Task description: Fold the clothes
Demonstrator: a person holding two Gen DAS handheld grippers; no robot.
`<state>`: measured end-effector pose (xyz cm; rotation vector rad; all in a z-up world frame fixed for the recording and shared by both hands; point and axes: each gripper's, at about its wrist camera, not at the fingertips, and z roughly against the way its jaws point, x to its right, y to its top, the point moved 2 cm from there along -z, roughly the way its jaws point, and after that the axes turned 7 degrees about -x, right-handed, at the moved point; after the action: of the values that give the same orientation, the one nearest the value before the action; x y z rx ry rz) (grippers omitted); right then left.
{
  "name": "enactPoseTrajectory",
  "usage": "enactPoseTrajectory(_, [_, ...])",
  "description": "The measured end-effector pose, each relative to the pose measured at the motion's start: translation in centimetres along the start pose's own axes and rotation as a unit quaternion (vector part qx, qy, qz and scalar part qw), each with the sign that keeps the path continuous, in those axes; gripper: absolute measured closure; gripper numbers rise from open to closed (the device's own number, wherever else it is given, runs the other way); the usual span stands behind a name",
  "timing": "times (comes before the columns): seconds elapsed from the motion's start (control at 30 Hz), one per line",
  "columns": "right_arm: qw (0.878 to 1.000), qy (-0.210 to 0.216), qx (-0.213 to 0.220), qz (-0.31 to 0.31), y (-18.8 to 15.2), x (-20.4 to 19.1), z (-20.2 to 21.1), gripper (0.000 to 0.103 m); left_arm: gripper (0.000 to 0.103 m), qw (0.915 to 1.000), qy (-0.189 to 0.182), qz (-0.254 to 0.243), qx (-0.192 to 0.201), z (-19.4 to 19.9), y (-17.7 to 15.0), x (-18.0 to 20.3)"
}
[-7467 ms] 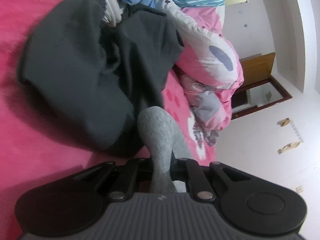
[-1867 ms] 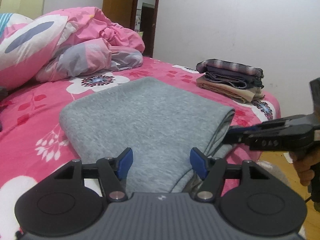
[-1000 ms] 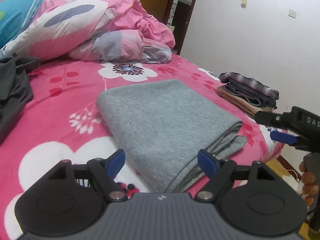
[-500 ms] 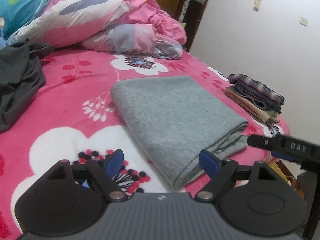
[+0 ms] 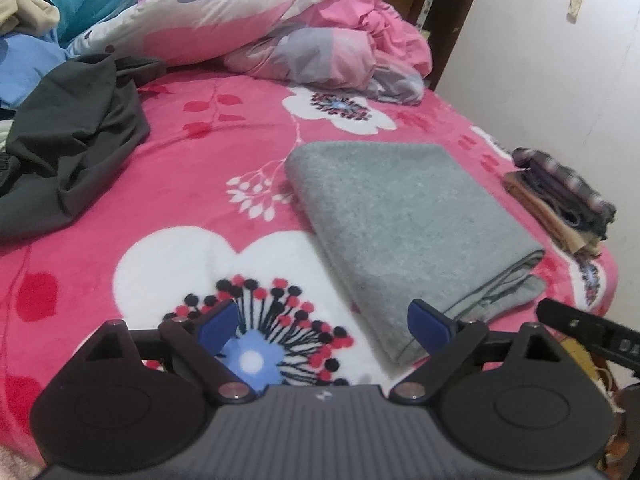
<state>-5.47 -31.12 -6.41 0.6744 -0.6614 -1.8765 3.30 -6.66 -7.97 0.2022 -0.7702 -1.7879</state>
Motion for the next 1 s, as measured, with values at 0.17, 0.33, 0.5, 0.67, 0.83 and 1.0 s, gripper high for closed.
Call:
enactPoseTrajectory(0.17, [0.999, -0.003, -0.001, 0.04, 0.0, -0.9, 0.4, 0.001, 0.01, 0.9996, 0.028, -0.007, -0.005, -0.2, -0.2, 0.5])
enactPoseTrajectory(0.33, [0.998, 0.009, -0.001, 0.07, -0.1, -1.6, 0.5, 0.001, 0.006, 0.9989, 0.047, -0.003, -0.002, -0.1, -0.4, 0.9])
enactPoseTrajectory(0.5, [0.996, 0.016, 0.005, 0.082, -0.2, -1.9, 0.6, 0.001, 0.003, 0.9979, 0.064, 0.003, 0.002, -0.1, -0.5, 1.1])
enactPoseTrajectory(0.67, [0.996, 0.033, 0.0, 0.078, -0.3, -1.7, 0.4, 0.001, 0.002, 0.9961, 0.088, 0.006, -0.004, -0.5, -0.6, 1.1])
enactPoseTrajectory(0.83, [0.996, 0.042, -0.002, 0.081, -0.3, -1.8, 0.2, 0.001, 0.002, 0.9951, 0.098, 0.006, -0.007, -0.8, -0.8, 1.1])
enactPoseTrajectory(1.0, [0.996, 0.042, -0.007, 0.084, -0.5, -1.9, -0.3, 0.001, 0.002, 0.9936, 0.112, 0.003, -0.012, -1.3, -0.7, 1.1])
